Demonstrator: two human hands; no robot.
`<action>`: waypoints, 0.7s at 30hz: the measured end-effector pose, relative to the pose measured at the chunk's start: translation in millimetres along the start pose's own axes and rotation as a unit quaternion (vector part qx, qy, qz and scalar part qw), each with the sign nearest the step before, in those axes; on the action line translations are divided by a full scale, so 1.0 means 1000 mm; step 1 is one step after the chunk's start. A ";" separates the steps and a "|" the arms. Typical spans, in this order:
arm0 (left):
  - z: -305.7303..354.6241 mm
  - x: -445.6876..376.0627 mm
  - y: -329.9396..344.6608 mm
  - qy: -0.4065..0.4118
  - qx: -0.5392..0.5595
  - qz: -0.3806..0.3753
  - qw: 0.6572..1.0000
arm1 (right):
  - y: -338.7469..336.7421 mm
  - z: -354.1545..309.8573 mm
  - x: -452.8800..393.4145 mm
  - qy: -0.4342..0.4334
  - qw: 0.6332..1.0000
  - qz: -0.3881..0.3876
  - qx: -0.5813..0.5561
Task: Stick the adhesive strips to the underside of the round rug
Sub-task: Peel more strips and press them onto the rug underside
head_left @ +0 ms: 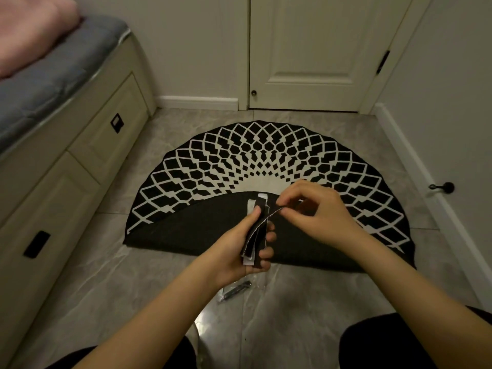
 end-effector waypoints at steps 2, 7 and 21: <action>0.004 -0.002 -0.012 0.016 -0.016 0.059 0.998 | -0.005 0.004 -0.001 0.040 0.996 -0.013 -0.079; 0.031 -0.002 -0.041 0.132 -0.249 0.142 0.949 | -0.029 0.022 -0.007 0.131 0.958 0.003 -0.253; 0.029 0.003 -0.033 0.142 -0.211 0.118 0.960 | -0.001 0.028 -0.005 0.202 0.965 -0.070 -0.154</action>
Point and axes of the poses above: each hand's wrist, its own x-axis away from the middle knuckle, its own y-axis out of the palm, z = x × y, the point moved 9 cm from there along -x, towards the middle knuckle, and after that the axes turned 14 degrees about y, right-handed, at the moved point
